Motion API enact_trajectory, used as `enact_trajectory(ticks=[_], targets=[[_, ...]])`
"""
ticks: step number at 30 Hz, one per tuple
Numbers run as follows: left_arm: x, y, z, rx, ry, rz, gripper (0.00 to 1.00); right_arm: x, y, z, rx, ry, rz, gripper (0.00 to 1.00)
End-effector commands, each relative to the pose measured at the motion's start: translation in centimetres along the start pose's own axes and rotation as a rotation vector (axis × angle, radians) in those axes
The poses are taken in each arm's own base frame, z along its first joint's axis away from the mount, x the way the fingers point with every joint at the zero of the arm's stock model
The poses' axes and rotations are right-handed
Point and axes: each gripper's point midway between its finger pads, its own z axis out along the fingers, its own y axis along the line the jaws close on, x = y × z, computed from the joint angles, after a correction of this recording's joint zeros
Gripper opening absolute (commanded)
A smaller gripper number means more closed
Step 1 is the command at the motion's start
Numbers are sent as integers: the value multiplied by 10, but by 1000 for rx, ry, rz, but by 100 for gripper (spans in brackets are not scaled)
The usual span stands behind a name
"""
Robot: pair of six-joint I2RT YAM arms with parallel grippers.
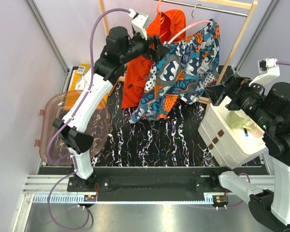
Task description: Remove the shorts from the hanger
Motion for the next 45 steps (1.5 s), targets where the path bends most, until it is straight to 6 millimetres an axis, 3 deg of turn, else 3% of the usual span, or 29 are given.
enact_trajectory(ticks=[1,9,13,14,16,21,33,35,45], targets=[[-34,-4,10,-23,-131,77,88,6,3,1,-38,12,-25,100],[-11,-4,33,-60,-110,92,67,13,4,-5,-58,12,-32,100],[-3,-5,42,-64,-99,93,54,11,6,-12,-69,-1,-35,100],[-3,-5,43,-63,-100,92,46,11,7,-14,-74,-4,-35,99],[-2,-7,45,-47,-99,99,42,10,7,-16,-75,-10,-38,100],[-5,-15,45,-22,-104,109,1,9,7,-21,-76,-23,-47,100],[-55,-44,22,36,-260,118,0,11,4,-20,-62,-26,-50,100],[-75,-51,13,61,-349,117,0,11,2,-19,-54,-27,-51,100],[-94,-57,2,72,-516,136,0,15,-6,-18,-24,-25,-64,100]])
